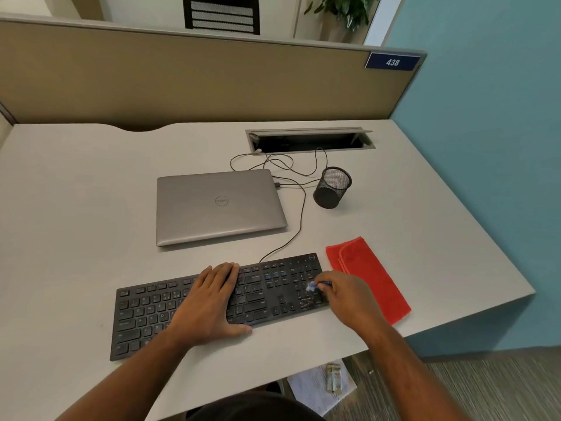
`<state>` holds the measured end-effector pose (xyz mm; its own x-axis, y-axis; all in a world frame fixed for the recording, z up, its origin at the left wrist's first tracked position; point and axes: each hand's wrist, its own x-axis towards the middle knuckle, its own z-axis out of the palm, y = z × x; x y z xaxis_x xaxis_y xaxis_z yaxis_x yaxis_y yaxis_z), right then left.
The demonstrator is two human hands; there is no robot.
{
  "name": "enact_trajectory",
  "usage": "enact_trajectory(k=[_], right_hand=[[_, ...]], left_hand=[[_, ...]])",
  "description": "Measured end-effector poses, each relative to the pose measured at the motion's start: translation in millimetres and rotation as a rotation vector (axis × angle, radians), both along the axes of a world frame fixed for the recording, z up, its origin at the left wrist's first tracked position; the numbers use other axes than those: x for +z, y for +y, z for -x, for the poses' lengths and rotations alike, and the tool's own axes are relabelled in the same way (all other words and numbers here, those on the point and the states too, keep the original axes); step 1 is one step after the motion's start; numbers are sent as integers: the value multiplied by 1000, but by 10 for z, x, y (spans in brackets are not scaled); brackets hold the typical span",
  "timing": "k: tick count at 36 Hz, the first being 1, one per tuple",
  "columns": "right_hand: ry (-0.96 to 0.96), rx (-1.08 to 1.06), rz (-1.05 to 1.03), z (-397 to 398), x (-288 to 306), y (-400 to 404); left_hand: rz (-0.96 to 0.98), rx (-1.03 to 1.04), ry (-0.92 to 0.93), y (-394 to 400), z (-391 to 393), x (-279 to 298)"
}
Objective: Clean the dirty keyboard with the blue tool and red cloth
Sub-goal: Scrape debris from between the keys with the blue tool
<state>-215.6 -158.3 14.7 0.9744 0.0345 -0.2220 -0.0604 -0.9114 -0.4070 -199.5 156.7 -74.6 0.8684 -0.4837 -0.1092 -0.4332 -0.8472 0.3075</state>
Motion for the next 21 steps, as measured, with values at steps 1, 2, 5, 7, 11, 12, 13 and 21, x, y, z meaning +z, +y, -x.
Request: enact_trajectory(k=[1, 2, 5, 7, 11, 12, 13, 21], right_hand=[[-12, -15, -33, 9, -8, 7], [-15, -18, -63, 24, -17, 25], [33, -11, -113, 95, -52, 116], [74, -16, -91, 125, -72, 131], [112, -11, -45, 128, -32, 95], [84, -39, -80, 122, -15, 89], [35, -76, -125, 114, -11, 78], [86, -92, -72, 109, -29, 24]], left_hand=[[1, -2, -2, -2, 0, 2], [-1, -5, -6, -2, 2, 0], [-4, -7, -12, 3, -4, -3], [-3, -7, -5, 0, -6, -2], [-1, -10, -5, 0, -4, 12], [0, -10, -7, 0, -3, 8], [-1, -11, -11, 0, -5, 9], [-2, -6, -8, -6, -3, 9]])
